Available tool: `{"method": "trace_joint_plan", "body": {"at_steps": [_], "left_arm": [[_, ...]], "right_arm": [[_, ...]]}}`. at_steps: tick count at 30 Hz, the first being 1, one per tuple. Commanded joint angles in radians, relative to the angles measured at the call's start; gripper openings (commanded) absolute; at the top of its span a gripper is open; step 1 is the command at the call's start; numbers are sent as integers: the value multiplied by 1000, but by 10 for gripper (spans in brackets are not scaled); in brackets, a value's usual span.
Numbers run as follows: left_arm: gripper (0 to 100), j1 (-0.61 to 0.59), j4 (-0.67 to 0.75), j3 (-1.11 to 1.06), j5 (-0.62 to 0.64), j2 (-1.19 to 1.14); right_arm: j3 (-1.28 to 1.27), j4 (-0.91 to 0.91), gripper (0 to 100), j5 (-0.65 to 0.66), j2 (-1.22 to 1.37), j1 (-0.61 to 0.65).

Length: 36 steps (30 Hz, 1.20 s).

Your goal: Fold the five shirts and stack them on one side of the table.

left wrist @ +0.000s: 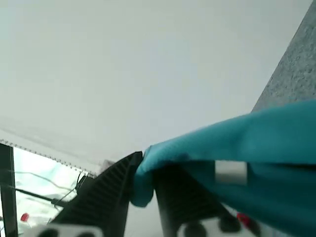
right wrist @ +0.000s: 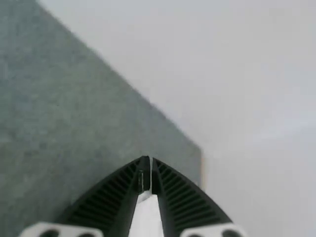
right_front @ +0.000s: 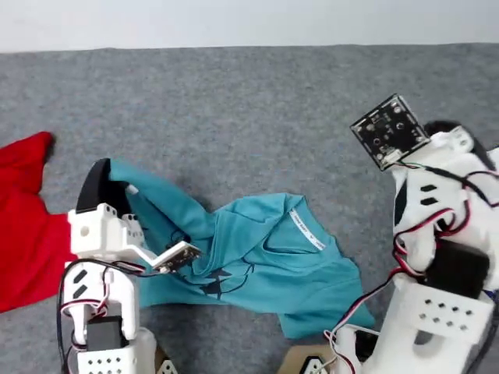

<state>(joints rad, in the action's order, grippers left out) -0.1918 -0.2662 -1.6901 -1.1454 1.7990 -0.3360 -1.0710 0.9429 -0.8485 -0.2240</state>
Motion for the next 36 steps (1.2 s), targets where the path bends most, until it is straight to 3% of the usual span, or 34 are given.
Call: {"method": "trace_joint_plan", "body": {"at_steps": [1,5,14,18,23,29,36], "left_arm": [[12,-61,-58,10,-5,14],[88,-120,-161,27,-5,12],[148,-155,-301,7,-8,12],[197,-250,-299,7,-9,12],[226,-368,-321,8,-9,12],[253,-456,-413,12,-9,14],[246,-466,-437,7,-6,15]], "right_arm": [[12,-122,10,0,-24,4],[8,-196,10,-52,-56,2],[8,-354,10,-55,-85,5],[6,-440,10,-61,-76,5],[-18,-489,10,-186,-67,28],[23,-588,10,-331,137,200],[236,-633,10,-411,460,544]]}}
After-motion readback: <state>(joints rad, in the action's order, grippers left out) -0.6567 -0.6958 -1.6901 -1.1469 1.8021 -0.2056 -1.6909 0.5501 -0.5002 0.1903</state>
